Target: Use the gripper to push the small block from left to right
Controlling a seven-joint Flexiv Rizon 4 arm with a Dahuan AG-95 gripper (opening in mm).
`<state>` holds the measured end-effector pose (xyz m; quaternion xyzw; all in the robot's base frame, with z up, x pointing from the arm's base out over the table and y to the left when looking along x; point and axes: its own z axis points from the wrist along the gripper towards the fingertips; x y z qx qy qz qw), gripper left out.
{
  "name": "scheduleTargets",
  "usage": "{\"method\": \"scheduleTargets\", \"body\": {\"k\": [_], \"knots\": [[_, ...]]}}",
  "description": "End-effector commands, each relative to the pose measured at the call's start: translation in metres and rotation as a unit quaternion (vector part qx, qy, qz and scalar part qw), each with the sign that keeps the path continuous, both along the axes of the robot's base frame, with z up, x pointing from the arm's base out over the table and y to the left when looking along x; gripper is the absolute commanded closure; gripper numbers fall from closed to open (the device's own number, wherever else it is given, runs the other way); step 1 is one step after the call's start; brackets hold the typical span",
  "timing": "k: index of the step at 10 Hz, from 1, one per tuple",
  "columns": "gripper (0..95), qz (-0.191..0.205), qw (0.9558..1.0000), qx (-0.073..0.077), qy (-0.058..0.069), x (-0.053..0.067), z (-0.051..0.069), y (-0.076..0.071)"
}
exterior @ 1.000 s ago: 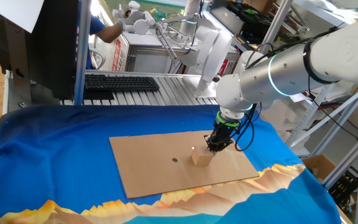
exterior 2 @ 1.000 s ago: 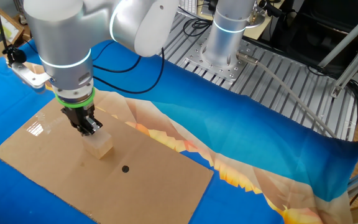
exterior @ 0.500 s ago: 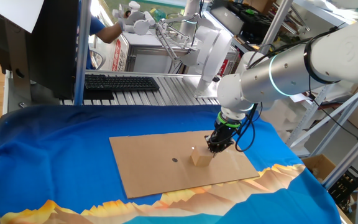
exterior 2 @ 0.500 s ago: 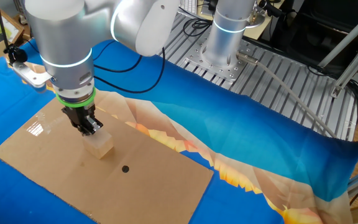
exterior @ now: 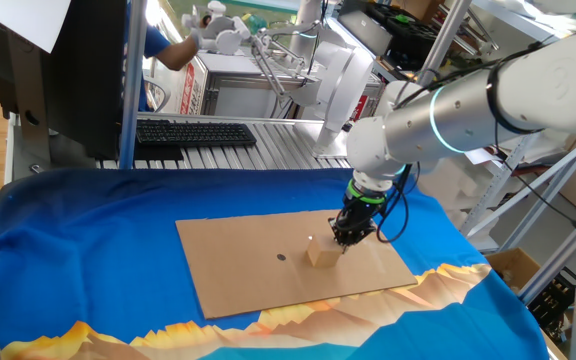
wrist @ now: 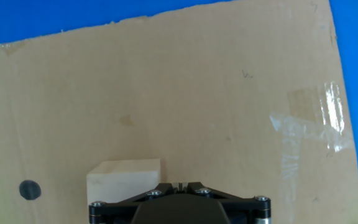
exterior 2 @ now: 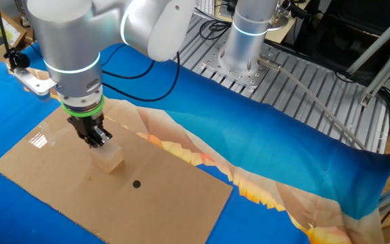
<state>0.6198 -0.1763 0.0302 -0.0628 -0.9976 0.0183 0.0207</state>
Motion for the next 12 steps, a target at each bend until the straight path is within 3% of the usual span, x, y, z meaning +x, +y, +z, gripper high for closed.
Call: {"method": "scheduleTargets", "body": {"k": [1, 8, 10, 12], "knots": [[95.0, 0.018, 0.9996, -0.014, 0.015, 0.0, -0.004, -0.004], [95.0, 0.02, 0.9985, -0.022, 0.045, -0.002, 0.029, -0.027], [95.0, 0.014, 0.998, -0.018, 0.059, -0.005, 0.042, -0.039], [95.0, 0.009, 0.9981, -0.016, 0.059, -0.007, 0.049, -0.048]]}}
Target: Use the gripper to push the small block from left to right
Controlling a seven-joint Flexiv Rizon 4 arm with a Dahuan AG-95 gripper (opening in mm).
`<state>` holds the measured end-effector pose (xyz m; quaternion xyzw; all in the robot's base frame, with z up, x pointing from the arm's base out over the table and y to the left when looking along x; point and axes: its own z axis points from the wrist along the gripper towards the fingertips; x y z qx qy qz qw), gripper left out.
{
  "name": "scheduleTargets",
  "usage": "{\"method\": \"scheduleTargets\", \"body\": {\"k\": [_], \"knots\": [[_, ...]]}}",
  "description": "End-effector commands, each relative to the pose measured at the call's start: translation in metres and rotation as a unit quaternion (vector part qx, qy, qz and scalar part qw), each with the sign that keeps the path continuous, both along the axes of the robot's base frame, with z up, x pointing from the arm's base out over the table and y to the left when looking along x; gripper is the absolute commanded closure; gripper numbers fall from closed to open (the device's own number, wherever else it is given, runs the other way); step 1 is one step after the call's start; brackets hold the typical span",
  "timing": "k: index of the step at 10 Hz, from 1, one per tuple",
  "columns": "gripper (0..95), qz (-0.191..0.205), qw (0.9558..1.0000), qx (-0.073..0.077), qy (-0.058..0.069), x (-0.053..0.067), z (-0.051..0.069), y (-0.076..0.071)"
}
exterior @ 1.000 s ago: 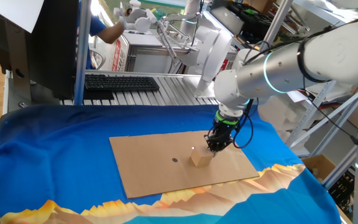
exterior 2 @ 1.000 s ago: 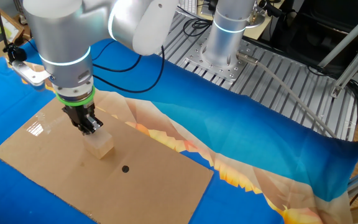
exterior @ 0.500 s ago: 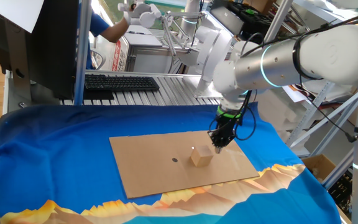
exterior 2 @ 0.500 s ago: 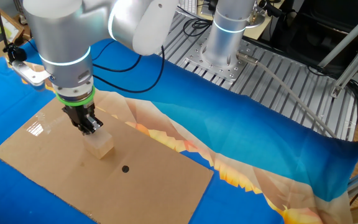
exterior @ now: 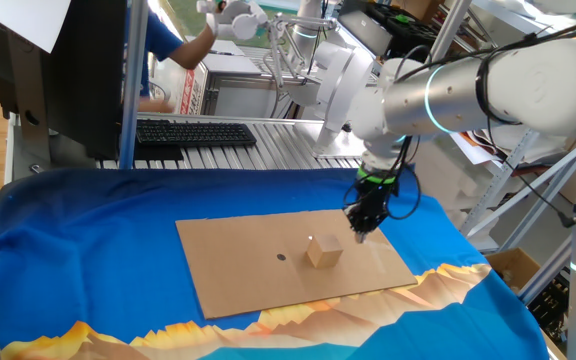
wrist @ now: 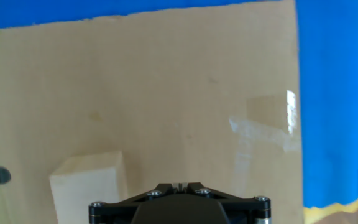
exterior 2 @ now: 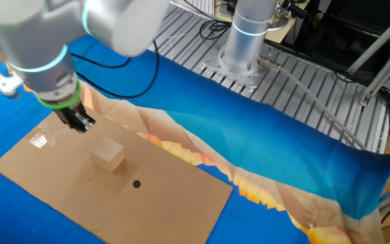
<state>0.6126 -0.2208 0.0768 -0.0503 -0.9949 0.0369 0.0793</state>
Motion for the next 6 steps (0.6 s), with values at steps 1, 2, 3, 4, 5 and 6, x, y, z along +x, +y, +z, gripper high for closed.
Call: {"method": "scheduleTargets", "body": {"k": [1, 2, 3, 4, 5, 6], "knots": [[95.0, -0.003, 1.0, -0.004, -0.003, -0.003, 0.005, -0.007], [95.0, -0.009, 0.9999, -0.005, -0.003, -0.008, 0.009, -0.012], [95.0, -0.013, 0.9999, -0.005, -0.002, -0.011, 0.011, -0.016], [95.0, -0.014, 0.9999, -0.004, 0.002, -0.014, 0.013, -0.022], [95.0, -0.014, 0.9999, -0.003, 0.004, -0.016, 0.015, -0.027], [95.0, -0.012, 0.9999, -0.003, 0.005, -0.02, 0.016, -0.034]]}}
